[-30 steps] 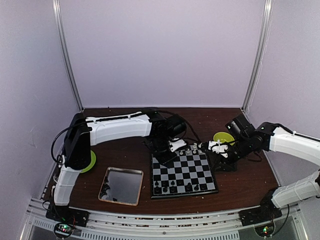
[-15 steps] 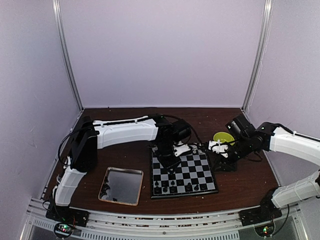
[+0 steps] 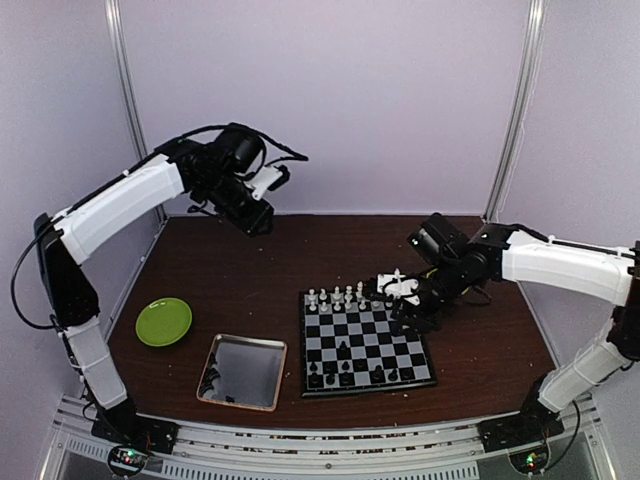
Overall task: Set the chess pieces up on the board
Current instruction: Pick up the pawn from the chessboard.
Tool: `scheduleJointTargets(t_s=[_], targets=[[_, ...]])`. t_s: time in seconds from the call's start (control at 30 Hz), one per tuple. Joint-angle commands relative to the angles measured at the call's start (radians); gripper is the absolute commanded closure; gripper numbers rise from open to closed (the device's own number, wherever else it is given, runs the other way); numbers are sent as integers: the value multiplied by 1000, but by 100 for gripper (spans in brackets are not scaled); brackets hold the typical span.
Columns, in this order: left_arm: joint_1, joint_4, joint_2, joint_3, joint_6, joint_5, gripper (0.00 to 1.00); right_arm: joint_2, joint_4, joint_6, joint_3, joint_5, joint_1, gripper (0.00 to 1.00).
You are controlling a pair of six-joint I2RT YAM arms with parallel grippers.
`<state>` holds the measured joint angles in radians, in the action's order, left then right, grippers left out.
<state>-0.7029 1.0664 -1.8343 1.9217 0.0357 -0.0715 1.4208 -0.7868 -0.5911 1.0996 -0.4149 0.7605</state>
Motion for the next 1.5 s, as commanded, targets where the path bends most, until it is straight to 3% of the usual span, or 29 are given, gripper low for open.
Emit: scheduleJointTargets(t_s=[0.0, 0.17, 0.4, 0.63, 0.83, 1.13, 1.33, 1.47], targets=[[69, -237, 162, -199, -61, -5, 60, 162, -18, 28, 144, 29, 46, 61], [164, -419, 325, -415, -44, 41, 54, 338, -47, 24, 289, 51, 90, 60], [166, -352, 312, -385, -20, -46, 54, 510, -75, 31, 417, 68, 126, 58], [166, -335, 314, -375, -11, -41, 54, 596, -80, 42, 463, 66, 138, 58], [167, -330, 308, -373, -10, -32, 54, 628, -86, 48, 484, 56, 140, 64], [167, -327, 302, -373, -10, -20, 54, 651, -90, 67, 492, 43, 140, 86], [167, -322, 293, -369, -8, -5, 54, 622, -98, 73, 475, 59, 137, 89], [166, -321, 290, -370, -10, -1, 54, 521, -96, 63, 391, 89, 118, 91]])
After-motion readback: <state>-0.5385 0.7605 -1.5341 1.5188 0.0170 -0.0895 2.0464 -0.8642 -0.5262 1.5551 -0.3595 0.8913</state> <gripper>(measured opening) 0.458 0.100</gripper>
